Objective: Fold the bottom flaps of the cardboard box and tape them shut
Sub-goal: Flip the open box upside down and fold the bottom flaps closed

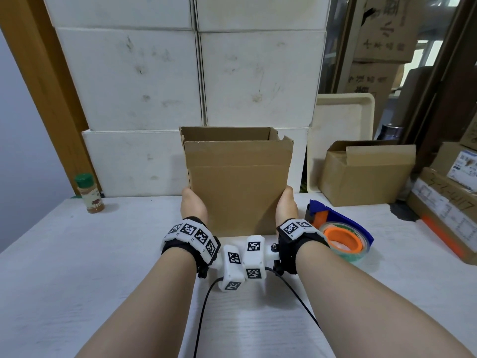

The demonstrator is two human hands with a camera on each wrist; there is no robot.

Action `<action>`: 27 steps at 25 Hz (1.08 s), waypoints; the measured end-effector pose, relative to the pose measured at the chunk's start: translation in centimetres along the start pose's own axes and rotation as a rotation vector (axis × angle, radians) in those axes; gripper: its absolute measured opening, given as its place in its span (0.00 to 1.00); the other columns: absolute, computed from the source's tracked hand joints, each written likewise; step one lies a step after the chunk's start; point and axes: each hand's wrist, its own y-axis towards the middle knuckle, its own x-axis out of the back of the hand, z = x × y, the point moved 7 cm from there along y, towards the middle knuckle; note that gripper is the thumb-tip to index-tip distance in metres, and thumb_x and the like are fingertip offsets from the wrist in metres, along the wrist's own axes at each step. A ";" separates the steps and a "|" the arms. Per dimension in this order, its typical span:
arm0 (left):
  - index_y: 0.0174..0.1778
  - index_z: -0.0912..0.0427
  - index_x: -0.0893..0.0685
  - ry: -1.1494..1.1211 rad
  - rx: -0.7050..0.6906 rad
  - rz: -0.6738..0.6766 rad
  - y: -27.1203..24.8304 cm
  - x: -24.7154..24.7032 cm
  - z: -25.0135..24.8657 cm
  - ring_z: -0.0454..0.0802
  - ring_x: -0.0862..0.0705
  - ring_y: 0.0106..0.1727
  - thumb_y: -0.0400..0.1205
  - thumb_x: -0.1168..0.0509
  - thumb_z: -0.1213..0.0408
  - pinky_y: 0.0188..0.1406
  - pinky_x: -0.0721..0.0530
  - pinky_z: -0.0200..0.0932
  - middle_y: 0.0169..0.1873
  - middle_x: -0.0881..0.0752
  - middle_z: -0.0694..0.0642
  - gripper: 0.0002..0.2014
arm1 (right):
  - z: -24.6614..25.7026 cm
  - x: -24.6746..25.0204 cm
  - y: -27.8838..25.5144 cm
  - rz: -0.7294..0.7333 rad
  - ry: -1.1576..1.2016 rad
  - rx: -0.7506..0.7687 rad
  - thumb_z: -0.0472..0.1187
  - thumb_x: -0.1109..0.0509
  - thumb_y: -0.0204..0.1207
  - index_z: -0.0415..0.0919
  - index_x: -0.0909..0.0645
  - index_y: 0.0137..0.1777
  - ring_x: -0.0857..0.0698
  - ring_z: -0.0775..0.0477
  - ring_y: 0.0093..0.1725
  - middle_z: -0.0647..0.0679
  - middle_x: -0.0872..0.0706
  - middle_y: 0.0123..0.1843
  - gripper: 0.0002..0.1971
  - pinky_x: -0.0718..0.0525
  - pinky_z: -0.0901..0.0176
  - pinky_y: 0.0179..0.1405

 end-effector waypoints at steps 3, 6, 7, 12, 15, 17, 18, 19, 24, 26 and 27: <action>0.73 0.68 0.29 0.034 -0.013 -0.014 -0.3 0.2 -0.3 0.59 0.30 0.75 0.88 0.58 0.58 0.73 0.36 0.44 0.74 0.27 0.63 0.25 | -0.1 -0.2 0.0 0.003 -0.025 0.006 0.53 0.53 0.85 0.40 0.28 0.53 0.29 0.45 0.54 0.46 0.25 0.54 0.18 0.34 0.57 0.57; 0.74 0.69 0.30 0.053 -0.020 -0.001 -0.3 0.1 -0.2 0.60 0.31 0.75 0.88 0.58 0.58 0.73 0.36 0.46 0.75 0.28 0.64 0.25 | -0.2 0.1 0.4 -0.019 -0.058 0.006 0.53 0.54 0.85 0.39 0.29 0.53 0.29 0.45 0.54 0.45 0.26 0.54 0.19 0.33 0.55 0.60; 0.74 0.69 0.30 0.067 -0.022 0.004 -0.1 0.1 0.0 0.60 0.30 0.75 0.88 0.59 0.57 0.73 0.36 0.46 0.75 0.28 0.64 0.25 | -0.2 0.2 0.3 -0.031 -0.074 0.001 0.53 0.55 0.85 0.38 0.29 0.54 0.29 0.44 0.55 0.44 0.27 0.54 0.19 0.33 0.54 0.63; 0.72 0.69 0.28 0.072 -0.056 -0.001 0.2 0.2 0.0 0.60 0.29 0.73 0.88 0.58 0.59 0.71 0.35 0.45 0.72 0.25 0.63 0.25 | -0.2 0.4 0.5 -0.029 -0.088 0.007 0.53 0.55 0.85 0.38 0.27 0.57 0.29 0.43 0.55 0.44 0.27 0.54 0.21 0.33 0.55 0.63; 0.58 0.66 0.21 0.065 -0.025 0.009 1.2 0.7 0.2 0.58 0.27 0.57 0.87 0.57 0.61 0.60 0.32 0.44 0.56 0.23 0.63 0.20 | -0.6 0.3 0.9 -0.001 -0.062 -0.006 0.55 0.53 0.85 0.40 0.24 0.66 0.25 0.40 0.65 0.41 0.21 0.65 0.25 0.33 0.56 0.66; 0.36 0.63 0.26 0.072 0.020 0.010 1.6 0.9 0.2 0.54 0.32 0.49 0.87 0.57 0.64 0.49 0.36 0.41 0.46 0.26 0.60 0.18 | -0.6 0.3 1.2 0.010 -0.054 -0.002 0.59 0.52 0.84 0.39 0.28 0.75 0.28 0.40 0.74 0.42 0.24 0.74 0.30 0.36 0.53 0.75; 0.31 0.61 0.32 0.079 0.017 -0.001 1.7 1.2 0.2 0.53 0.34 0.48 0.87 0.56 0.66 0.46 0.36 0.39 0.41 0.26 0.59 0.18 | -0.9 0.2 1.6 0.017 -0.054 -0.005 0.61 0.52 0.84 0.39 0.30 0.76 0.29 0.40 0.75 0.43 0.26 0.76 0.31 0.38 0.51 0.78; 0.30 0.60 0.34 0.067 0.008 -0.013 1.6 1.3 0.3 0.52 0.34 0.47 0.87 0.56 0.67 0.42 0.35 0.39 0.37 0.28 0.58 0.18 | -1.0 0.2 1.5 0.028 -0.048 -0.012 0.62 0.52 0.83 0.40 0.31 0.77 0.30 0.40 0.76 0.43 0.27 0.77 0.32 0.39 0.50 0.80; 0.28 0.56 0.36 0.113 -0.061 0.012 2.4 1.4 0.5 0.49 0.33 0.31 0.85 0.53 0.64 0.31 0.32 0.36 0.31 0.29 0.54 0.17 | -1.5 0.3 1.7 0.020 -0.028 -0.040 0.66 0.53 0.81 0.42 0.34 0.80 0.34 0.41 0.80 0.44 0.32 0.80 0.36 0.42 0.46 0.82; 0.28 0.52 0.34 0.147 -0.053 0.011 3.4 1.6 1.4 0.55 0.28 0.40 0.81 0.53 0.59 0.46 0.26 0.44 0.39 0.23 0.57 0.14 | -3.2 0.4 4.4 0.004 -0.008 -0.005 0.75 0.52 0.70 0.44 0.32 0.79 0.31 0.42 0.78 0.44 0.29 0.79 0.46 0.39 0.45 0.80; 0.29 0.50 0.34 0.132 -0.033 0.031 4.1 1.4 1.9 0.56 0.28 0.44 0.80 0.52 0.59 0.51 0.26 0.46 0.42 0.23 0.58 0.13 | -5.1 0.6 8.5 -0.007 -0.027 0.000 0.82 0.52 0.59 0.47 0.31 0.78 0.30 0.42 0.77 0.45 0.28 0.78 0.53 0.38 0.44 0.79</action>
